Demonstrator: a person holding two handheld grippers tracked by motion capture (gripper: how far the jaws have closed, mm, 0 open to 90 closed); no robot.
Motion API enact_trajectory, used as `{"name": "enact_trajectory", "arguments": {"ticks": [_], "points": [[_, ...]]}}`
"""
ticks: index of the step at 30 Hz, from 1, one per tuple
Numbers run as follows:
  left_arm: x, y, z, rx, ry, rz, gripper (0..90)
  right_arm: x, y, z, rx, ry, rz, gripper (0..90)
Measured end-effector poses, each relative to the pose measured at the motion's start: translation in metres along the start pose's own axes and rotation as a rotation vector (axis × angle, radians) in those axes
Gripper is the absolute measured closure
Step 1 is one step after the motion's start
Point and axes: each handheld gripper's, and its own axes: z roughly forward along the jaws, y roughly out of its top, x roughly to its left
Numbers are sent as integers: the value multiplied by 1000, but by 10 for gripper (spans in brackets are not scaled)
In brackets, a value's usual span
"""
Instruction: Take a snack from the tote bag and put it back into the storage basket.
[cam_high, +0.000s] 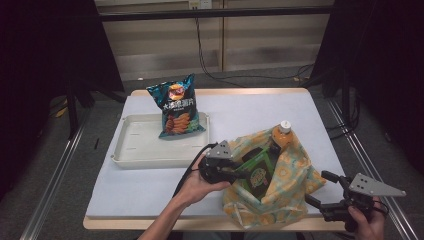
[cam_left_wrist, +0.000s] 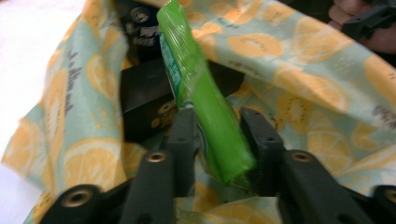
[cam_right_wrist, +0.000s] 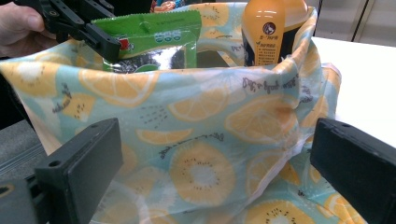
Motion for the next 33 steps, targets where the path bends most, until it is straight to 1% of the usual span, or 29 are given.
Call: {"name": "enact_trajectory", "arguments": {"ticks": [2, 3, 4, 6, 7, 9, 13, 14, 16, 17, 18, 19, 22, 23, 25, 26, 28, 30, 31, 32, 33], "points": [[0, 1, -1, -6, -3, -2, 756, 0, 0, 0, 0, 0, 0, 19], [0, 2, -1, -16, -8, -2, 756, 0, 0, 0, 0, 0, 0, 19], [1, 2, -2, -18, -6, -9, 784, 0, 0, -1, -1, 1, -1, 18], [2, 1, -2, -24, -13, -13, 786, -1, 0, -1, -1, 0, 3, 18], [4, 2, -4, -38, -17, -27, 793, -1, 0, -1, -2, -4, 4, 18], [6, 3, -7, -58, -8, -40, 801, -1, 0, -1, 1, -3, 6, 18], [14, 4, -14, -97, -12, -71, 815, -1, 1, 0, -4, 0, 4, 18], [16, 5, -16, -103, -4, -77, 818, -2, 1, 1, -3, 0, 4, 18], [19, 6, -19, -116, 1, -85, 821, -2, 1, 1, -2, -4, 5, 18], [19, 6, -19, -116, 1, -85, 824, -2, 1, 1, -2, -4, 5, 18], [20, 7, -21, -115, 10, -85, 825, -2, 1, 2, -1, -4, 5, 18], [23, 8, -23, -139, 7, -93, 827, -2, 1, 2, 0, -8, 6, 18], [28, 11, -27, -167, 17, -108, 831, -3, 1, 1, -5, -12, 13, 17], [29, 13, -28, -179, 14, -111, 834, -3, 1, 1, -6, -10, 12, 16], [32, 17, -31, -177, 22, -100, 837, -4, 1, 2, -1, -11, 9, 18], [33, 18, -32, -192, 19, -110, 838, -3, 1, 2, -1, -9, 6, 17], [34, 20, -34, -197, 22, -107, 841, -3, 1, 2, 1, -6, 4, 16], [36, 26, -39, -213, 30, -115, 842, -2, 0, 0, -3, -1, 6, 17], [36, 26, -39, -213, 30, -115, 843, -2, 0, 0, -3, -1, 6, 17], [38, 28, -41, -209, 40, -108, 844, -2, -1, -2, -3, -7, 2, 16], [41, 30, -45, -218, 45, -122, 846, -2, -1, -3, -4, -4, 5, 16]]}}
